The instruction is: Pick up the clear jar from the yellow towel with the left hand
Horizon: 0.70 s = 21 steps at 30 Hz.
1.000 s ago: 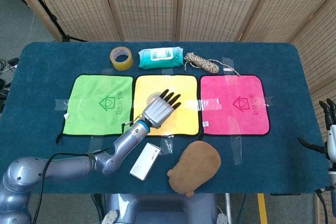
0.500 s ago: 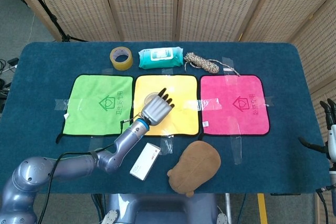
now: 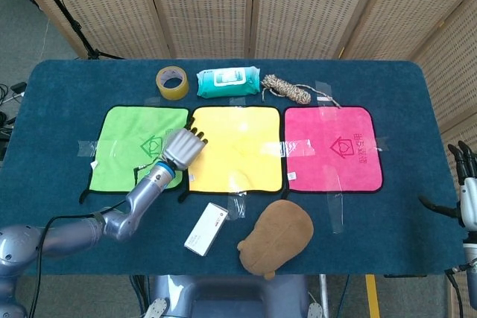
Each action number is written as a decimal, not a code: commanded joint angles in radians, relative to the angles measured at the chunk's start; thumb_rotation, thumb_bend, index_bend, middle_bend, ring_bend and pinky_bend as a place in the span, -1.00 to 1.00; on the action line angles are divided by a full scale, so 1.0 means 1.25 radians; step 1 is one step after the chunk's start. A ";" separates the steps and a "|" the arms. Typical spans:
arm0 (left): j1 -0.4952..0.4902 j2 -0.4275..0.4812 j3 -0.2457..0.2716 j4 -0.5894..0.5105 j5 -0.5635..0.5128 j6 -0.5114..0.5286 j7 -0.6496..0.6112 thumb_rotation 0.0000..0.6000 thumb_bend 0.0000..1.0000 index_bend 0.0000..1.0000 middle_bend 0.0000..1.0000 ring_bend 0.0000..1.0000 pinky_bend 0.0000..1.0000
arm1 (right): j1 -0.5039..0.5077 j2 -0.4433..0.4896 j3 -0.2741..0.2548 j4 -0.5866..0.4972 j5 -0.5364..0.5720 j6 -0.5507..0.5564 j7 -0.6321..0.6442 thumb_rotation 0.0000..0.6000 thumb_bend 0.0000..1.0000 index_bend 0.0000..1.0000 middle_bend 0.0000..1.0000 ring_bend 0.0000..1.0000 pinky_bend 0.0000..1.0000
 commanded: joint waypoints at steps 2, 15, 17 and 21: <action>0.032 0.029 0.018 0.012 0.028 0.006 -0.044 1.00 -1.00 -0.21 -0.37 -0.45 -0.84 | 0.001 -0.002 -0.001 -0.002 -0.002 -0.001 -0.006 1.00 -1.00 -1.00 -1.00 -1.00 -1.00; 0.118 0.067 0.052 0.110 0.110 0.007 -0.183 1.00 -1.00 -0.21 -0.37 -0.50 -0.84 | 0.004 -0.006 -0.005 -0.010 -0.014 -0.001 -0.017 1.00 -1.00 -1.00 -1.00 -1.00 -1.00; 0.132 0.077 0.051 0.118 0.117 0.008 -0.206 1.00 -1.00 -0.22 -0.37 -0.52 -0.84 | 0.004 -0.006 -0.006 -0.013 -0.016 0.000 -0.018 1.00 -1.00 -1.00 -1.00 -1.00 -1.00; 0.150 0.102 0.046 0.103 0.121 -0.008 -0.253 1.00 -1.00 -0.49 -0.61 -0.77 -0.92 | 0.005 -0.006 -0.007 -0.016 -0.022 0.002 -0.022 1.00 -1.00 -1.00 -1.00 -1.00 -1.00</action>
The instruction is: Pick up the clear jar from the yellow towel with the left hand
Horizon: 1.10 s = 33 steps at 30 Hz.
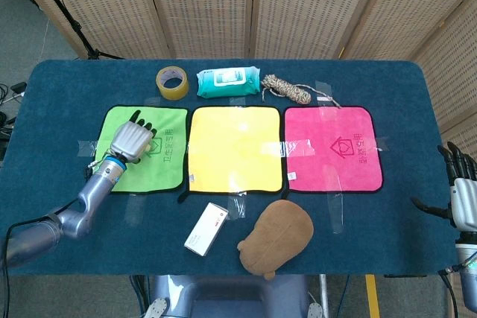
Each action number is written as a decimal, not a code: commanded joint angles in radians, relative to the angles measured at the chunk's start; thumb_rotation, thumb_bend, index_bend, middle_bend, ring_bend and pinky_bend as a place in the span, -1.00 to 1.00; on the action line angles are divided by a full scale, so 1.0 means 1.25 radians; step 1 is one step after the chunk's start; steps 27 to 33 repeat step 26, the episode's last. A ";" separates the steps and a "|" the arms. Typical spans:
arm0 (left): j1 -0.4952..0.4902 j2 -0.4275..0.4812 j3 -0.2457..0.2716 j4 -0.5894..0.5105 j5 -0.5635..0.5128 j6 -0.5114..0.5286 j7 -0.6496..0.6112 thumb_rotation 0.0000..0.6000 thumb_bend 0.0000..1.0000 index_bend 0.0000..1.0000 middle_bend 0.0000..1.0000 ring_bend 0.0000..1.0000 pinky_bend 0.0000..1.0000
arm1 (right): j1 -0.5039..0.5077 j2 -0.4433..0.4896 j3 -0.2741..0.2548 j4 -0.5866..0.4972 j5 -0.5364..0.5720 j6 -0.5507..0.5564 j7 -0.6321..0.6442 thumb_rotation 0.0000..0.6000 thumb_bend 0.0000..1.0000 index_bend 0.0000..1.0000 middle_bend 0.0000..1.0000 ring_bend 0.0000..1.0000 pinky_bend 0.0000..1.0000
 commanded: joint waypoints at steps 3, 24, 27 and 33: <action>0.044 0.089 -0.028 -0.112 -0.013 -0.003 -0.094 1.00 -1.00 -0.98 -0.99 -1.00 -1.00 | 0.002 0.000 -0.004 -0.008 -0.014 0.006 -0.006 1.00 -1.00 -1.00 -1.00 -1.00 -1.00; 0.475 0.283 -0.001 -0.495 0.091 0.596 -0.214 1.00 -1.00 -1.00 -1.00 -1.00 -1.00 | -0.007 0.013 -0.022 -0.052 -0.077 0.059 -0.020 1.00 -1.00 -1.00 -1.00 -1.00 -1.00; 0.493 0.277 0.001 -0.505 0.108 0.614 -0.229 1.00 -1.00 -1.00 -1.00 -1.00 -1.00 | -0.007 0.014 -0.023 -0.052 -0.080 0.061 -0.020 1.00 -1.00 -1.00 -1.00 -1.00 -1.00; 0.493 0.277 0.001 -0.505 0.108 0.614 -0.229 1.00 -1.00 -1.00 -1.00 -1.00 -1.00 | -0.007 0.014 -0.023 -0.052 -0.080 0.061 -0.020 1.00 -1.00 -1.00 -1.00 -1.00 -1.00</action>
